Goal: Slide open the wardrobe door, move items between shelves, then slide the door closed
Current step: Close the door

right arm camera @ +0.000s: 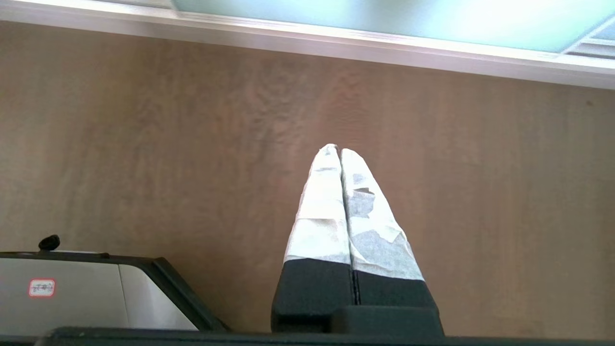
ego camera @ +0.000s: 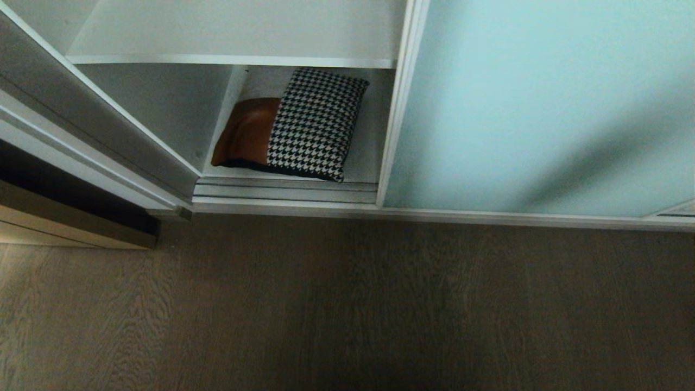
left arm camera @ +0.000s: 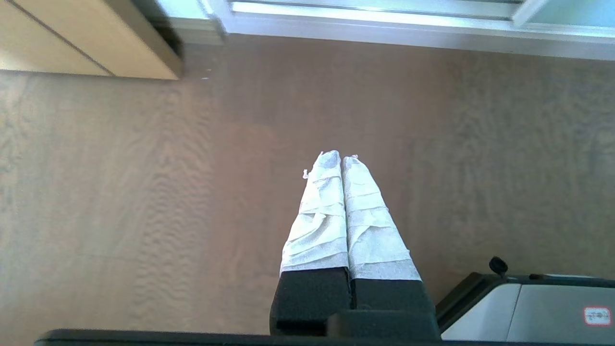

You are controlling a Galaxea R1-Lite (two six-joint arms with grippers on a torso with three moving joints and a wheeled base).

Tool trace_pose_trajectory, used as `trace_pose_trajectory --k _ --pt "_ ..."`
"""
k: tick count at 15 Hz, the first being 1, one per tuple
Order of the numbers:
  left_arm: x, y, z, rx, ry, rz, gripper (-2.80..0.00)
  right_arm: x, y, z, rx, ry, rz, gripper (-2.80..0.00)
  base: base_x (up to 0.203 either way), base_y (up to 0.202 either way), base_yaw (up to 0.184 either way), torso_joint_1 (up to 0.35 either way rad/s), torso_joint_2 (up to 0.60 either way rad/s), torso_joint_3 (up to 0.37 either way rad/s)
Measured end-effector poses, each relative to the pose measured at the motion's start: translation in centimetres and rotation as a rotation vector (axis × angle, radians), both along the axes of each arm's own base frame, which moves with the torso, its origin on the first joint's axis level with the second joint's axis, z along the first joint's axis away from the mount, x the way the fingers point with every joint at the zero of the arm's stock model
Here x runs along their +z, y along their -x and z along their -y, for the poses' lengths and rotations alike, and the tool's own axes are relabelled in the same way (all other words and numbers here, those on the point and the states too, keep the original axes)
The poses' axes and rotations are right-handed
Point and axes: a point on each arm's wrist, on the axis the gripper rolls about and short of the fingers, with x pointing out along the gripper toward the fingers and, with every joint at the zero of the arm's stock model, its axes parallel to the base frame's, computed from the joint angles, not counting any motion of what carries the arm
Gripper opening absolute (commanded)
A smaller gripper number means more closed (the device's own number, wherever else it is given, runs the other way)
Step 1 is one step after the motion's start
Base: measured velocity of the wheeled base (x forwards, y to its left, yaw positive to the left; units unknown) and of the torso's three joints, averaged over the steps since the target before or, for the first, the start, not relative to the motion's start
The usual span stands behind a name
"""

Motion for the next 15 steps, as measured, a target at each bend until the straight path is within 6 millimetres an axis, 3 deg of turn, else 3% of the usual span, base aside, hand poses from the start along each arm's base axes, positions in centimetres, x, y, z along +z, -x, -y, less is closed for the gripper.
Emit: trace_pose_trajectory --k 15 --pt "0.00 0.00 0.00 0.000 0.000 0.000 -2.80 0.00 0.00 0.00 0.000 0.000 0.000 -2.80 -0.001 0.195 -0.002 0.002 0.00 0.002"
